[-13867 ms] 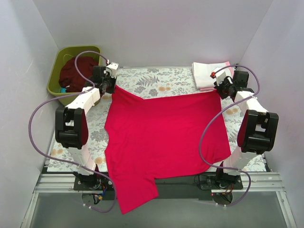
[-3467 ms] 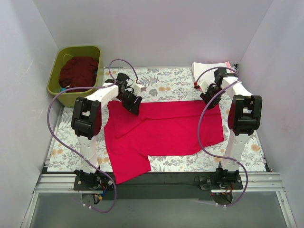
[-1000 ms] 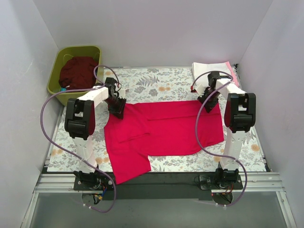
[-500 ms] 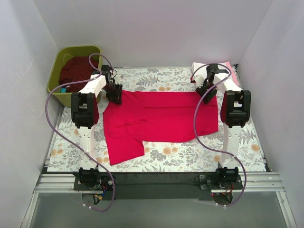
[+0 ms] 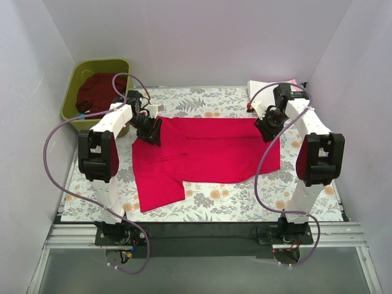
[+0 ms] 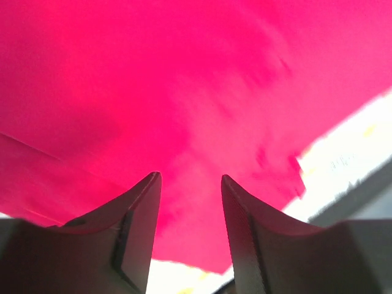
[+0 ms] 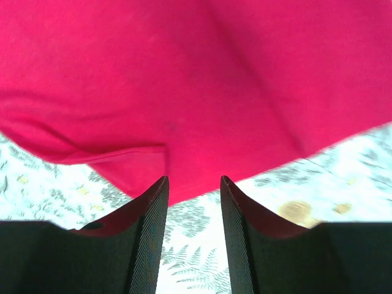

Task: Fold and stack the t-shirts
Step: Fold the tshirt

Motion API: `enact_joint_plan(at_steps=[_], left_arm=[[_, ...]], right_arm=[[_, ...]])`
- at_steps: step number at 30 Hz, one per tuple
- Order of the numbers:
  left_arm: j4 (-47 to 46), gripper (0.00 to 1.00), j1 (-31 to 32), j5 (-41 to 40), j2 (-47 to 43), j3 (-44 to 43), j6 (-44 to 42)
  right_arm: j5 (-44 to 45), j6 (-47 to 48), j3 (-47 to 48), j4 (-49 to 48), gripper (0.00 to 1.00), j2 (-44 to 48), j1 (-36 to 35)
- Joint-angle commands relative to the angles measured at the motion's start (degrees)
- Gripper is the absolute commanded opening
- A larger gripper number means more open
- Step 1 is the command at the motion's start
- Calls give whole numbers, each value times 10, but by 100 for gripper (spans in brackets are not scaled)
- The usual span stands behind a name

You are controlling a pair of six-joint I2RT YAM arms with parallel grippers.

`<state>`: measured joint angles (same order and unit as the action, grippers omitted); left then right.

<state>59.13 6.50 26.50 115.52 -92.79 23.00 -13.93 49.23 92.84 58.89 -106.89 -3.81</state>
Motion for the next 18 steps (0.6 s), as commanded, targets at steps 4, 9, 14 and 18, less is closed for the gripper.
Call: enact_joint_plan(at_steps=[4,9,14,18], left_arm=[[65,47,-2,102,-83,76,-83],[73,48,-2,113,-94,109,-93],[74,48,-2,117,-91,111,-96],[77,48,-1,114,-81,107,-98]], right_arm=[[5,70,-71,37,50,-19,-41],[34,106,-74,35,62,-34,-67],[64,138,-86,35,63,-46,-76],[84,164,-104,36,62,-46,-77]])
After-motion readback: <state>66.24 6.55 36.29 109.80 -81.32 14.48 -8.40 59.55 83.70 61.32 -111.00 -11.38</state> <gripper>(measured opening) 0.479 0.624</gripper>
